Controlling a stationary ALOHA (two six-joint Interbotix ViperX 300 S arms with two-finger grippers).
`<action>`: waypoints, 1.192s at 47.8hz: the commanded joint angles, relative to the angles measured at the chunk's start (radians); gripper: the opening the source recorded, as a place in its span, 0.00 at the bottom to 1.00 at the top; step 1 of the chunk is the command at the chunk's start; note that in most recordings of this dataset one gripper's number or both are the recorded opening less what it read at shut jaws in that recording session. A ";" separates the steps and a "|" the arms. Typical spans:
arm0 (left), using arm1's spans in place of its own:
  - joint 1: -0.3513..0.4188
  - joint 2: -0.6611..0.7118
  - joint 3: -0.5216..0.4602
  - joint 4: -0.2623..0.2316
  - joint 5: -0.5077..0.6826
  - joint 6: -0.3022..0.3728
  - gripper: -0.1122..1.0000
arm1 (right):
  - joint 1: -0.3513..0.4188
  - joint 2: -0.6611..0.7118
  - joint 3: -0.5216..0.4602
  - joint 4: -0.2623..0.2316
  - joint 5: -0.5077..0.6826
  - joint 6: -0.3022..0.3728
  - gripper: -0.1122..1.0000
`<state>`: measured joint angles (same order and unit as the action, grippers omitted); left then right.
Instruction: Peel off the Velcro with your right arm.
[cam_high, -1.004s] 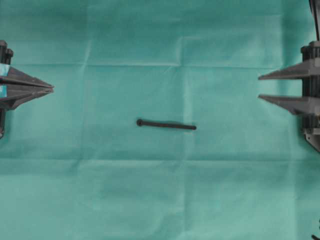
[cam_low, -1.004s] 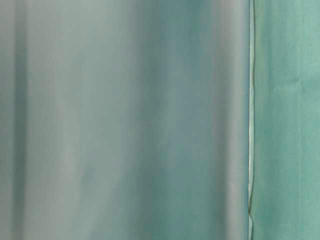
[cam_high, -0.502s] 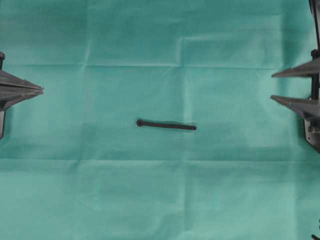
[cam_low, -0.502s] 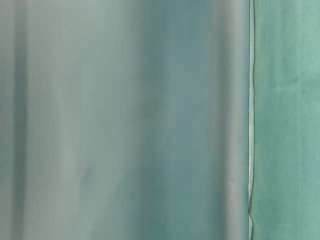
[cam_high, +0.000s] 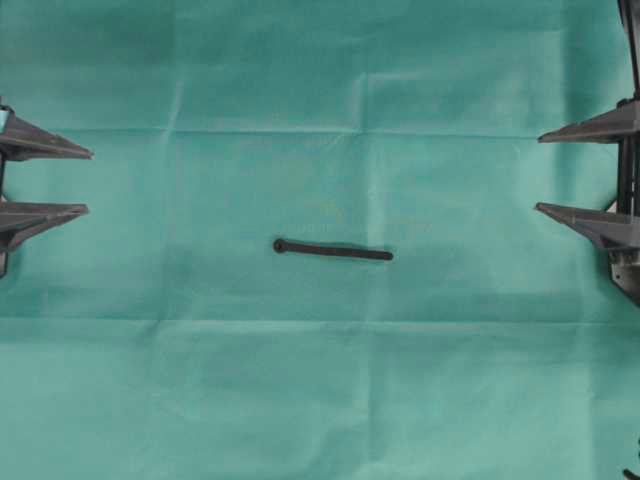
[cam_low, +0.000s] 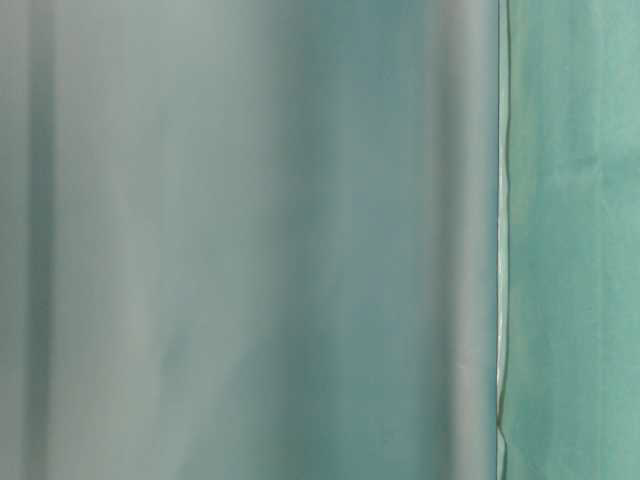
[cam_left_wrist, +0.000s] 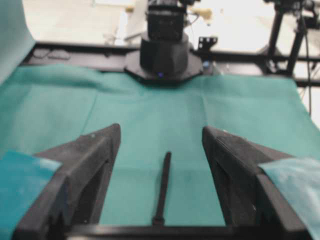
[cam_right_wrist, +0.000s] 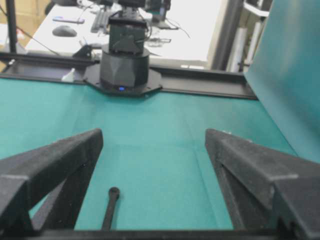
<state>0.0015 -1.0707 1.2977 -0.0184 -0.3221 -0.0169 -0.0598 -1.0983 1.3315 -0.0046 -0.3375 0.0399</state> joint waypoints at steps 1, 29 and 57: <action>0.000 0.055 -0.031 -0.002 -0.028 0.002 0.71 | -0.002 0.018 -0.025 -0.002 -0.017 0.003 0.77; 0.002 0.434 -0.219 -0.002 -0.201 0.005 0.71 | -0.002 0.060 -0.021 -0.002 -0.051 0.003 0.77; 0.005 0.816 -0.509 -0.002 -0.204 0.009 0.71 | -0.002 0.052 0.006 -0.014 -0.060 0.006 0.77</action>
<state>0.0031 -0.2746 0.8376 -0.0184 -0.5216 -0.0077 -0.0598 -1.0492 1.3453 -0.0153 -0.3835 0.0445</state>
